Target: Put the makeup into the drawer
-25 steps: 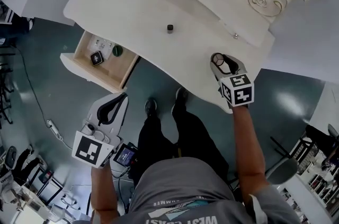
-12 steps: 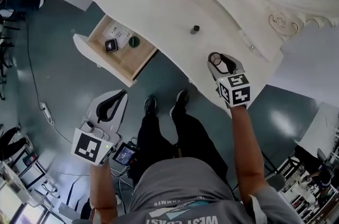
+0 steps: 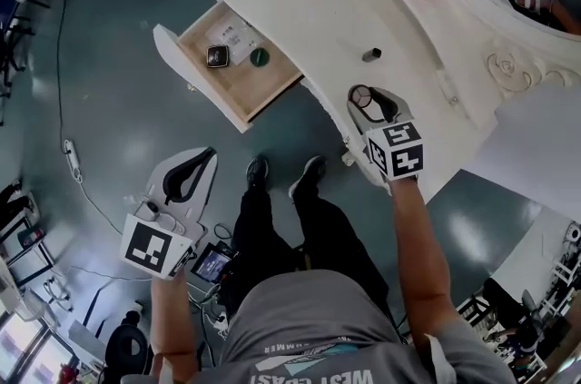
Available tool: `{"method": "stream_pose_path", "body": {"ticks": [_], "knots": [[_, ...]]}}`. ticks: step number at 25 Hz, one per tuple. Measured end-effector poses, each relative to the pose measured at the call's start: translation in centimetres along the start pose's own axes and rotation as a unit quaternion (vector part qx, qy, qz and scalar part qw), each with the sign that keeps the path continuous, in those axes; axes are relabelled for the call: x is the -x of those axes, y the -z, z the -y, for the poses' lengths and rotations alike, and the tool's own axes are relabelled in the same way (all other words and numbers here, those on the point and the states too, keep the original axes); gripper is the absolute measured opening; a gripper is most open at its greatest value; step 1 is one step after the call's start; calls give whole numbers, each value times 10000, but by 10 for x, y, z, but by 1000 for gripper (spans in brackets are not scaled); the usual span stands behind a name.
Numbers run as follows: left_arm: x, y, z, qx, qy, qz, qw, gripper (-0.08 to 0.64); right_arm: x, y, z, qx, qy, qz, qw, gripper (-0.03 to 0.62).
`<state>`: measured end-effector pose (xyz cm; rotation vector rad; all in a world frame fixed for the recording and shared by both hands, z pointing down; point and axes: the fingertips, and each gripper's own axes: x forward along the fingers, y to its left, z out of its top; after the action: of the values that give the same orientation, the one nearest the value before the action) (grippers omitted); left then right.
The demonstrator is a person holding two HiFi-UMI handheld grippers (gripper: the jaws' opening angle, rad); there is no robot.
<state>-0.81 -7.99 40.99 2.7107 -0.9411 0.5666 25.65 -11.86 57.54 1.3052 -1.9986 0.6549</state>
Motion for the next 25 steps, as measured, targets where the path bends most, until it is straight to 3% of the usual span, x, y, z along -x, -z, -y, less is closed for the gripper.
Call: {"method": "stream_pose_path", "body": {"ticks": [13, 25], "knots": [[53, 35, -26, 353, -584, 75, 9976, 3, -46, -36, -74, 640, -566, -40, 9963, 215], [81, 70, -58, 709, -757, 38, 9946, 3, -97, -60, -133, 1031, -905, -244, 9902, 215]]}}
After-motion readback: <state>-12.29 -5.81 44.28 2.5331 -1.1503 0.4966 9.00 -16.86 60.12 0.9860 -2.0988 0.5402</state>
